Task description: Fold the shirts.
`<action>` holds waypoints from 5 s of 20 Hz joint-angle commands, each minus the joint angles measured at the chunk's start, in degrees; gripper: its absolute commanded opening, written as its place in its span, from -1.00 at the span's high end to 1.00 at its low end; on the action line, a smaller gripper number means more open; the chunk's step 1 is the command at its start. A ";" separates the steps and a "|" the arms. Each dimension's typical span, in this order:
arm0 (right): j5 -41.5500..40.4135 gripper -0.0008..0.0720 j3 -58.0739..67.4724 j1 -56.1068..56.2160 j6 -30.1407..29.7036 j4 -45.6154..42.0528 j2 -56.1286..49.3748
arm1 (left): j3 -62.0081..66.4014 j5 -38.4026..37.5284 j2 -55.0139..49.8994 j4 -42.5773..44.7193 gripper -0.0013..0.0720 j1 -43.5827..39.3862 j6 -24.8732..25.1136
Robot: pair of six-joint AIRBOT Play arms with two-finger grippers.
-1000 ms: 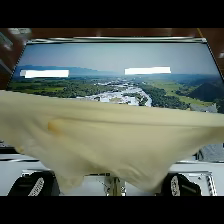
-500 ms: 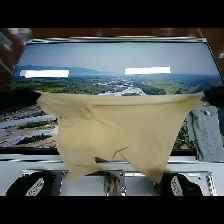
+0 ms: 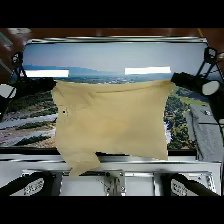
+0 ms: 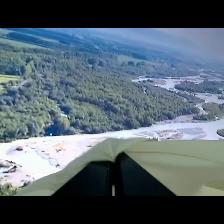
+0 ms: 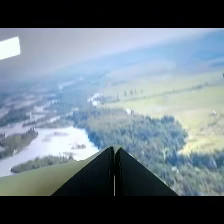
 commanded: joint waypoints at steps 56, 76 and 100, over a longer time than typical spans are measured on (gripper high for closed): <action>50.45 -0.84 -11.19 -28.79 -4.13 -2.54 -0.09 | -33.68 -41.62 10.14 -0.44 -0.87 16.74 -0.96; 51.25 -0.81 -11.30 -28.79 -5.64 -3.41 -0.09 | -35.98 -26.84 0.90 -1.05 0.69 5.49 -1.66; 36.50 0.35 -31.12 -13.11 -3.41 4.22 -1.51 | -31.98 -30.93 3.34 -2.95 0.85 5.51 -0.17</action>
